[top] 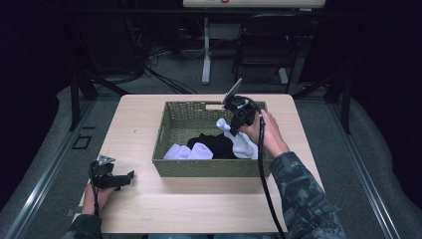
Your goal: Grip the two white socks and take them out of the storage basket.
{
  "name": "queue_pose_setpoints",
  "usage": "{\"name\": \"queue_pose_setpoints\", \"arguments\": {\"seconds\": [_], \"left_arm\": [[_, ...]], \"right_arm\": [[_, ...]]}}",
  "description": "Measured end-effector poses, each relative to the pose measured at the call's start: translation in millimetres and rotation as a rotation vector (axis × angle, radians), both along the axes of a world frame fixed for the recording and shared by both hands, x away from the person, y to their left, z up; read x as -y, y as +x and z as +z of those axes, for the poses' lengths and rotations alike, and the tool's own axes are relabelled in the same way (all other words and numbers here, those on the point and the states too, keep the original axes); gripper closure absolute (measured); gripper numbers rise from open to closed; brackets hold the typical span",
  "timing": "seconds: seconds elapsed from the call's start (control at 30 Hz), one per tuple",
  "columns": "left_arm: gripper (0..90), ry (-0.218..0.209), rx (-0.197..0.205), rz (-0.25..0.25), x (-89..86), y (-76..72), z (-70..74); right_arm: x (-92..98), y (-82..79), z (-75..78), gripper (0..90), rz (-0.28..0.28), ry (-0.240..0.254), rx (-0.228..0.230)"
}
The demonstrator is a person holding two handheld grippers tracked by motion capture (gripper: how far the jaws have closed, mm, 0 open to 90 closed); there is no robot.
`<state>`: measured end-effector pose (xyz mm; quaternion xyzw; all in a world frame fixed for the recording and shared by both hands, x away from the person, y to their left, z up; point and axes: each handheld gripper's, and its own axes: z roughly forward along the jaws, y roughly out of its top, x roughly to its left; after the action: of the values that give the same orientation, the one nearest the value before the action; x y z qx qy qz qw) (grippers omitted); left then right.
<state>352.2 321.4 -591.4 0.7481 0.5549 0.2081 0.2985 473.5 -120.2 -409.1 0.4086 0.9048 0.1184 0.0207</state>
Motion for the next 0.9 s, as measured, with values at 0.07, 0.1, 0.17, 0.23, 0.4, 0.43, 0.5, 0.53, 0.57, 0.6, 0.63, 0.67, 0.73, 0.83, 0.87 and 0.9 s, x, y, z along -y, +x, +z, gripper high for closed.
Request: {"name": "queue_pose_setpoints", "arguments": {"seconds": [0.07,0.1,0.17,0.23,0.4,0.43,0.5,0.53,0.57,0.6,0.63,0.67,0.73,0.83,0.87,0.9], "left_arm": [[0.9,0.000,0.000,0.000,0.0,0.0,0.0],[0.9,0.000,0.000,0.000,0.0,0.0,0.0],[0.9,0.000,0.000,0.000,0.0,0.0,0.0],[0.9,0.000,0.000,0.000,0.0,0.0,0.0],[0.9,-0.002,0.001,0.001,0.1,0.0,-0.1],[0.9,-0.002,0.001,0.002,0.2,0.0,-0.1],[0.9,-0.002,0.001,0.002,0.2,0.0,-0.1],[0.9,-0.002,0.002,0.002,0.2,0.0,-0.1],[0.9,-0.002,0.001,0.002,0.2,0.0,-0.1],[0.9,-0.002,0.002,0.002,0.2,0.0,-0.1],[0.9,-0.002,0.002,0.002,0.2,0.0,-0.1],[0.9,-0.002,0.002,0.002,0.1,0.0,-0.1],[0.9,-0.002,0.001,0.002,0.2,0.0,-0.1],[0.9,-0.002,0.001,0.002,0.2,0.0,-0.1],[0.9,-0.002,0.001,0.002,0.2,0.0,-0.1],[0.9,-0.002,0.001,0.002,0.2,0.0,-0.1]], "right_arm": [[0.9,-0.2,5.9,80.4,0.000,0.003,0.006],[1.4,0.0,7.9,80.4,0.003,0.001,0.011],[2.3,0.1,15.2,80.4,0.001,0.002,0.012],[3.4,0.5,21.4,80.4,0.003,0.008,0.014],[5.9,3.9,36.8,80.3,0.007,0.001,0.017],[6.3,4.4,38.8,80.3,0.008,-0.001,0.018],[7.0,5.5,44.6,80.3,0.007,-0.009,0.023],[7.3,5.6,46.8,80.3,0.007,-0.013,0.023],[7.7,6.0,49.5,80.3,0.009,-0.010,0.023],[8.0,6.2,52.2,80.3,0.011,-0.009,0.025],[8.4,6.1,54.8,80.3,0.009,-0.004,0.030],[8.8,6.1,57.8,80.3,0.009,-0.005,0.029],[10.5,6.6,62.5,80.2,0.011,-0.001,0.033],[13.8,7.3,68.8,80.2,0.008,-0.003,0.030],[15.0,7.3,71.0,80.2,0.006,-0.002,0.033],[16.3,7.2,73.5,80.2,0.003,-0.005,0.034]]}}
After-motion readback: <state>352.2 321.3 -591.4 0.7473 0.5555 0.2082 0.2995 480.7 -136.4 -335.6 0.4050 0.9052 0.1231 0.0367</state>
